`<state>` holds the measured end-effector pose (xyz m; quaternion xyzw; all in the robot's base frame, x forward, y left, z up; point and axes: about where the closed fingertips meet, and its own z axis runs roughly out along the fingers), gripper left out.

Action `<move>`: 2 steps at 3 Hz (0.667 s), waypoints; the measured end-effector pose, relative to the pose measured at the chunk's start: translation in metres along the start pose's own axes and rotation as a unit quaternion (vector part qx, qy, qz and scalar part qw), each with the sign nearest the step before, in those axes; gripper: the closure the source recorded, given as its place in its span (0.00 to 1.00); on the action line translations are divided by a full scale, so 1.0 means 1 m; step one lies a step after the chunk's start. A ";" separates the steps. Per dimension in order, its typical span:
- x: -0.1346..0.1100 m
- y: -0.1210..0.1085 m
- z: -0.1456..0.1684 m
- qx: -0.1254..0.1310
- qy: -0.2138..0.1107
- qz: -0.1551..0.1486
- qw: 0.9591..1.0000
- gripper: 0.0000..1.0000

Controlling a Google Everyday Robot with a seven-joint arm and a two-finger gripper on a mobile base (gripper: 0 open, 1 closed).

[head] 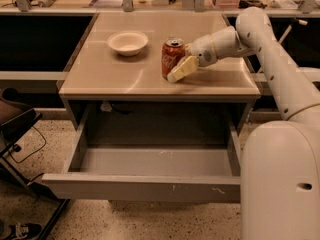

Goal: Place coke can into top drawer

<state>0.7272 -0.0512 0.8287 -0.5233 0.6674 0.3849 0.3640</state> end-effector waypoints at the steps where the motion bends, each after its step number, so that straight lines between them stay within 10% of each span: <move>1: 0.000 0.000 0.000 0.000 0.000 0.000 1.000 0.19; 2: 0.000 0.000 0.000 0.000 0.000 0.000 1.000 0.42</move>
Offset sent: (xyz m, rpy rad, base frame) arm 0.0000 0.0000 0.0000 0.0000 0.0000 0.0000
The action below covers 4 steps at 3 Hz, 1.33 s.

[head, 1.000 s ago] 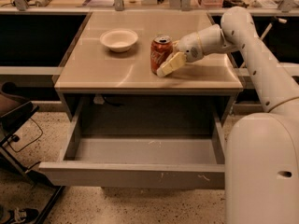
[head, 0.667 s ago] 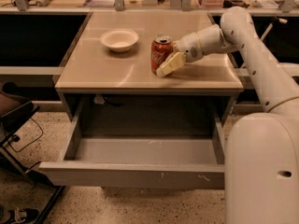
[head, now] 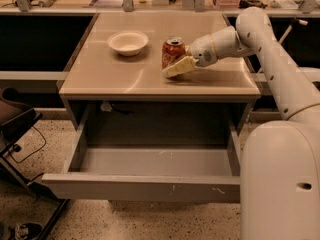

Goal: Place coke can into top drawer

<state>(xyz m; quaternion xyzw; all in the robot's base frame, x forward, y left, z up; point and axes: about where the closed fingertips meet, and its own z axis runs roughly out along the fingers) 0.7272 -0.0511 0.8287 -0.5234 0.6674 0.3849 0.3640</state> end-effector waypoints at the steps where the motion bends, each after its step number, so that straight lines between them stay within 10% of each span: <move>1: 0.000 0.000 0.000 0.000 0.000 0.000 1.000 0.65; 2: -0.002 0.010 -0.012 0.011 0.012 0.005 1.000 0.89; 4: -0.027 0.092 -0.129 0.148 0.042 0.056 0.986 1.00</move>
Offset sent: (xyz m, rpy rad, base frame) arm -0.0344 -0.0260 0.0232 -0.0701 0.0045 -0.0602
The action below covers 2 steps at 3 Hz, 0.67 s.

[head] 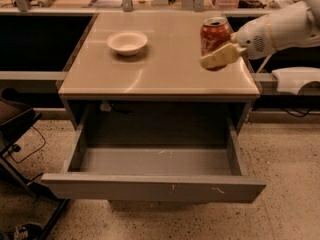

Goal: Place coke can into top drawer

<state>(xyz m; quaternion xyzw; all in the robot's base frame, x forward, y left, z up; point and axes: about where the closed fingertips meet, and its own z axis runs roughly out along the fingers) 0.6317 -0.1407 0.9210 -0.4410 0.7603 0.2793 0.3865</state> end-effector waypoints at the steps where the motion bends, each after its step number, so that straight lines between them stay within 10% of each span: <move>1: 0.007 0.065 -0.058 0.026 0.050 0.030 0.998 1.00; 2: 0.013 0.100 -0.090 0.010 0.108 0.041 0.993 1.00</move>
Offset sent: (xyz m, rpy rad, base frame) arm -0.1434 -0.0471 0.0905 -0.2358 0.1781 -0.0372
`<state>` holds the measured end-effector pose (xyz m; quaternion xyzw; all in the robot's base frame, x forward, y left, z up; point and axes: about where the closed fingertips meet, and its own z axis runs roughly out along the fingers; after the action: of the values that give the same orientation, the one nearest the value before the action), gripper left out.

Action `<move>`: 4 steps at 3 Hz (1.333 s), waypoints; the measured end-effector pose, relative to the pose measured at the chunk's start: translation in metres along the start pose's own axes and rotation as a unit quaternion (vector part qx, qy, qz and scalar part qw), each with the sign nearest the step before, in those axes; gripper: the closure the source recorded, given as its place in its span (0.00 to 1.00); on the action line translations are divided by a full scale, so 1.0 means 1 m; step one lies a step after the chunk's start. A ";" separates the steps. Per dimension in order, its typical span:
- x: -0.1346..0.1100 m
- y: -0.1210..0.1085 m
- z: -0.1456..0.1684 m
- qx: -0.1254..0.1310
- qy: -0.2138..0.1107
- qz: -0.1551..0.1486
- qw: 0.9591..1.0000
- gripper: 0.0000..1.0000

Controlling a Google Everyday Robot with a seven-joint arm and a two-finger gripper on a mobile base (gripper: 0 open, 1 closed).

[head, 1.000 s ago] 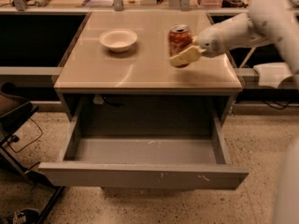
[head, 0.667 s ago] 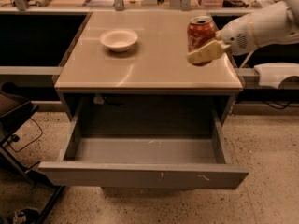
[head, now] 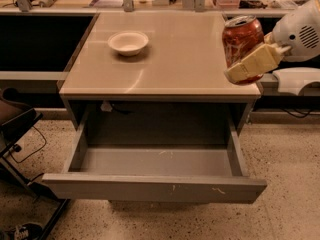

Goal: Place coke can into top drawer

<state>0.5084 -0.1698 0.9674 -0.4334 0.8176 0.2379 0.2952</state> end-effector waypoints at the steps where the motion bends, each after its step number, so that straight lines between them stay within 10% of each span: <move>1: 0.000 0.000 0.000 0.000 0.000 0.000 1.000 1.00; 4: 0.114 -0.007 0.092 0.016 -0.090 0.117 0.989 1.00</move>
Offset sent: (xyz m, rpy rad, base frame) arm -0.0172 -0.0290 -0.1610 0.2488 0.0357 -0.2439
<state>0.4880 -0.1787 0.8222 -0.3066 0.8367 0.2959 0.3441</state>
